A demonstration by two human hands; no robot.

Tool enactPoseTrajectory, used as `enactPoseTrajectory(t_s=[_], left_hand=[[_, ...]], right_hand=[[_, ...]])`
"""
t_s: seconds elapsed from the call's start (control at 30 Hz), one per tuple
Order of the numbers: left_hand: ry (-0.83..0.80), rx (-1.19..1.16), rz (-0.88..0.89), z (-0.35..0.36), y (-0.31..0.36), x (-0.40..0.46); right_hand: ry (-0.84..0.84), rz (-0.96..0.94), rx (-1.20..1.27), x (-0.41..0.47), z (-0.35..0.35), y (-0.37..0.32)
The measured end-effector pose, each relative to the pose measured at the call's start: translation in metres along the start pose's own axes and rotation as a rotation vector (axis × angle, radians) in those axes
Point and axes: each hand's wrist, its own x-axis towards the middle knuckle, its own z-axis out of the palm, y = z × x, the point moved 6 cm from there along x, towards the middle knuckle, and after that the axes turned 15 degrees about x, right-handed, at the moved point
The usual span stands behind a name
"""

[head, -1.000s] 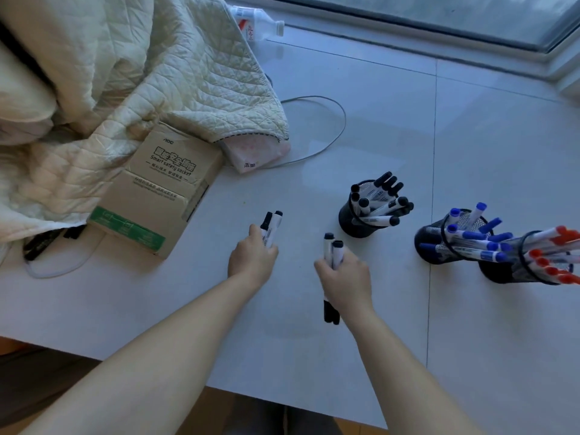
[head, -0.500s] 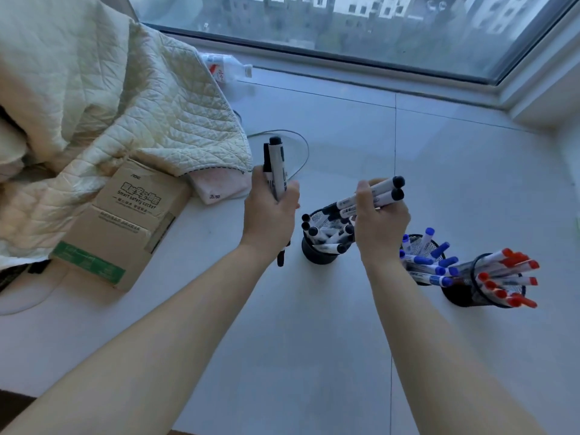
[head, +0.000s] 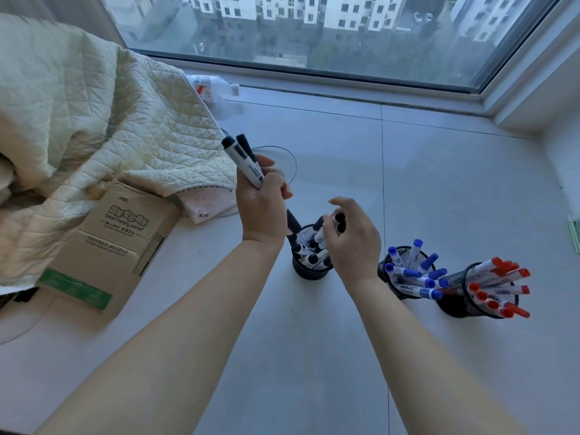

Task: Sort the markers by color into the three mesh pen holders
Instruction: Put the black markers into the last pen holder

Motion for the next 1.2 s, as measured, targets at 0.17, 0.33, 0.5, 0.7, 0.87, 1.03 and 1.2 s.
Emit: enactPoseTrajectory(t_s=[0.17, 0.33, 0.5, 0.7, 0.87, 1.03, 1.2], left_hand=[[-0.014, 0.05, 0.048, 0.01, -0.005, -0.004], [-0.046, 0.04, 0.076, 0.015, -0.008, -0.003], [-0.087, 0.029, 0.047, 0.017, -0.024, -0.01], [-0.122, 0.088, -0.034, 0.018, -0.058, -0.025], [-0.181, 0.149, -0.026, 0.021, -0.073, -0.033], [-0.205, 0.194, 0.001, 0.026, -0.077, -0.039], [-0.285, 0.231, -0.023, 0.022, -0.086, -0.053]], right_hand=[[-0.245, -0.015, -0.201, -0.009, 0.019, 0.018], [-0.366, 0.247, -0.075, -0.013, 0.025, 0.041], [-0.35, 0.448, 0.211, -0.018, 0.022, 0.049], [-0.318, 0.471, 0.243, -0.023, 0.019, 0.049], [-0.271, 0.479, 0.241, -0.029, 0.016, 0.049], [-0.233, 0.494, 0.276, -0.035, 0.012, 0.047], [-0.233, 0.527, 0.277, -0.047, 0.007, 0.046]])
